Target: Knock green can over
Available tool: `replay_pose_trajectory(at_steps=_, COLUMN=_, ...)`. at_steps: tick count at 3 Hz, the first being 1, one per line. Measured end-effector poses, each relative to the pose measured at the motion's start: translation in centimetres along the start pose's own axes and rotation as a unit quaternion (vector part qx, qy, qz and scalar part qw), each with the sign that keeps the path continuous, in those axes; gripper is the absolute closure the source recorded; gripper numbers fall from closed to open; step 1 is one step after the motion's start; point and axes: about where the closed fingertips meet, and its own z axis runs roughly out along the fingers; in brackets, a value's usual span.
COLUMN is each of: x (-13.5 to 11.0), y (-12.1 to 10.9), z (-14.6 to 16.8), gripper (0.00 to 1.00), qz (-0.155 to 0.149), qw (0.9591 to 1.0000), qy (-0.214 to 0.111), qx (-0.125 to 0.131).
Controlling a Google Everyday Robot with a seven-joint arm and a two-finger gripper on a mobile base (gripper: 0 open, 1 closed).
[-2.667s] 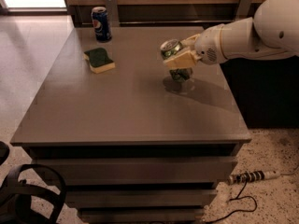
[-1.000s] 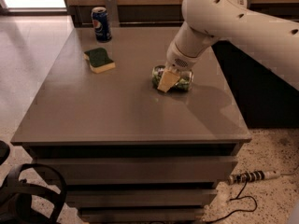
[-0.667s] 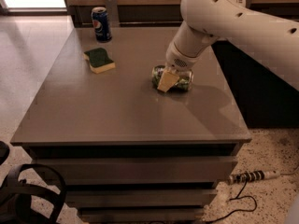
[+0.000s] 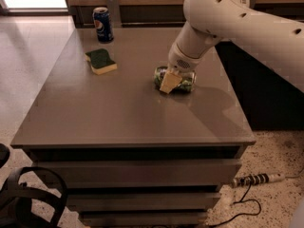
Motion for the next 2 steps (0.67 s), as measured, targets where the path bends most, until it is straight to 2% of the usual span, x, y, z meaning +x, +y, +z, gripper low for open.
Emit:
replay_pose_trajectory(at_steps=1, x=-0.03, y=0.08, z=0.12, gripper=0.13, qz=-0.001, qw=1.0, qy=0.0, qx=-0.001)
replay_pose_trajectory(at_steps=2, x=-0.05, y=0.13, z=0.19, gripper=0.0, qz=-0.001, qw=1.0, qy=0.001, qx=-0.002)
